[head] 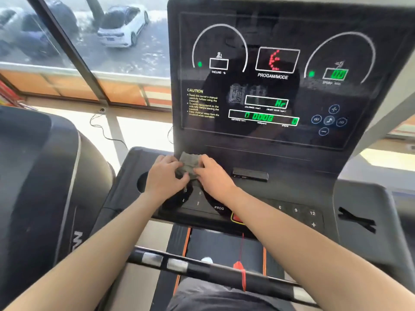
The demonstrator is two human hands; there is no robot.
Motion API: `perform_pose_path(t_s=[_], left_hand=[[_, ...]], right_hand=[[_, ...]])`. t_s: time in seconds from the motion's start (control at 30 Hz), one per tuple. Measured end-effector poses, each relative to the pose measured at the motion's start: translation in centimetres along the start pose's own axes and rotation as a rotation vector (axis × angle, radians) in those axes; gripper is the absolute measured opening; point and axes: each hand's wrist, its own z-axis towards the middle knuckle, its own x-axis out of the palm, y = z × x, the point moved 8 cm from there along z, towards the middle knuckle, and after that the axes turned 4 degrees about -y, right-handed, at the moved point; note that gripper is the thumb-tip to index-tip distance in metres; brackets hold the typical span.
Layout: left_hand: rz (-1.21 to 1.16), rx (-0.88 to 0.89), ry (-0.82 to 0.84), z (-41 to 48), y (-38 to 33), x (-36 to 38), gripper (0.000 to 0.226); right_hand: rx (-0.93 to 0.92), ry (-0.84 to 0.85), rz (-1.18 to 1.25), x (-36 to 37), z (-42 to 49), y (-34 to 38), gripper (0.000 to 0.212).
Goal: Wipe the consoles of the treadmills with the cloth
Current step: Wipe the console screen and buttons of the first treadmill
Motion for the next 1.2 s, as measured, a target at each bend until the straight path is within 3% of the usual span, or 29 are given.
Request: perform_pose_path(t_s=[0.17,0.4,0.63,0.8,0.9,1.03,1.2], left_hand=[[-0.166,0.108,0.066,-0.1,-2.9,2.0,0.028],[-0.158,0.158,0.003,1.1,-6.9,3.5,0.024],[-0.095,-0.084,-0.1,2.3,-4.3,1.0,0.017],[-0.112,-0.234,-0.18,3.2,-2.7,-1.7,0.019],[-0.206,-0.283,-0.263,4.6,-2.4,-3.4,0.021],[-0.319,-0.205,-0.282,6.6,-5.3,-4.3,0.031],[-0.327,-0.025,-0.239,6.2,-8.9,-2.6,0.033]], right_hand=[[0.03,-0.034,-0.214,-1.7,-2.9,-2.3,0.027],[0.207,-0.109,-0.151,-4.4,-3.1,-6.2,0.02],[0.104,-0.229,0.008,-5.0,-0.6,-4.0,0.011],[0.022,-0.188,-0.01,-5.1,2.3,-1.1,0.021],[-0.003,-0.288,0.052,-7.6,3.8,-0.5,0.023],[0.012,-0.437,0.011,-10.6,4.2,-3.0,0.021],[0.018,-0.391,-0.094,-10.3,1.0,-4.8,0.031]])
